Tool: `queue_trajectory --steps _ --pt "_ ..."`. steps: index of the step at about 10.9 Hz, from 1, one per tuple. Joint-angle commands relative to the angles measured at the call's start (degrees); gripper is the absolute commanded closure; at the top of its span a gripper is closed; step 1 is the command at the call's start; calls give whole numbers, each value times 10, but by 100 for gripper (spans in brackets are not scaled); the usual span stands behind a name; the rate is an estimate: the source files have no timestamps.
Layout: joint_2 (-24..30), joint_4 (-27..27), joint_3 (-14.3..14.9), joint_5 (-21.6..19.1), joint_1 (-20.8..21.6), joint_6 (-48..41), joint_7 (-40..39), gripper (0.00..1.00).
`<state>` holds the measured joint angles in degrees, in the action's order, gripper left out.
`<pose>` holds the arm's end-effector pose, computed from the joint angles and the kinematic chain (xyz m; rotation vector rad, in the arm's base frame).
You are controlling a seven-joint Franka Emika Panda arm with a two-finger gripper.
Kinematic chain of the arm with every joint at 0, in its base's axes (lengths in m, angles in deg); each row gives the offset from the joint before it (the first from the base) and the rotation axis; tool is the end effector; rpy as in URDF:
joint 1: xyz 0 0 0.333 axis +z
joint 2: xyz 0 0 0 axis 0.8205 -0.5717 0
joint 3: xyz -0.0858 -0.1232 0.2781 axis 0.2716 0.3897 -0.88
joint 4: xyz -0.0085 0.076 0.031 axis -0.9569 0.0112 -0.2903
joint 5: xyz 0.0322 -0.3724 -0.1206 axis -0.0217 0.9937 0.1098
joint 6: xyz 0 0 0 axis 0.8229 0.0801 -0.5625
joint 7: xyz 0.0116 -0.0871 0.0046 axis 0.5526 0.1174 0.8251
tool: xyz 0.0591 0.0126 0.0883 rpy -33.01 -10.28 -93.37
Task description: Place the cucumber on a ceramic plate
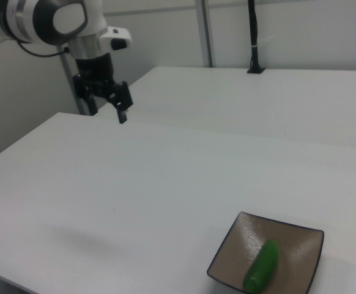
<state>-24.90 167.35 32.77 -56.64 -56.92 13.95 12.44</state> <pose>0.5387 0.0401 0.6298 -3.0533 -0.0968 -0.0571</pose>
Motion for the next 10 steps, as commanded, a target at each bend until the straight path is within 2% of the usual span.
queue_trajectory --steps 1,6,10 --pt "8 46 -30 11 6 29 12 0" --pt "0 62 -20 10 5 137 -33 0" --pt "-1 60 -19 9 5 131 -24 0"
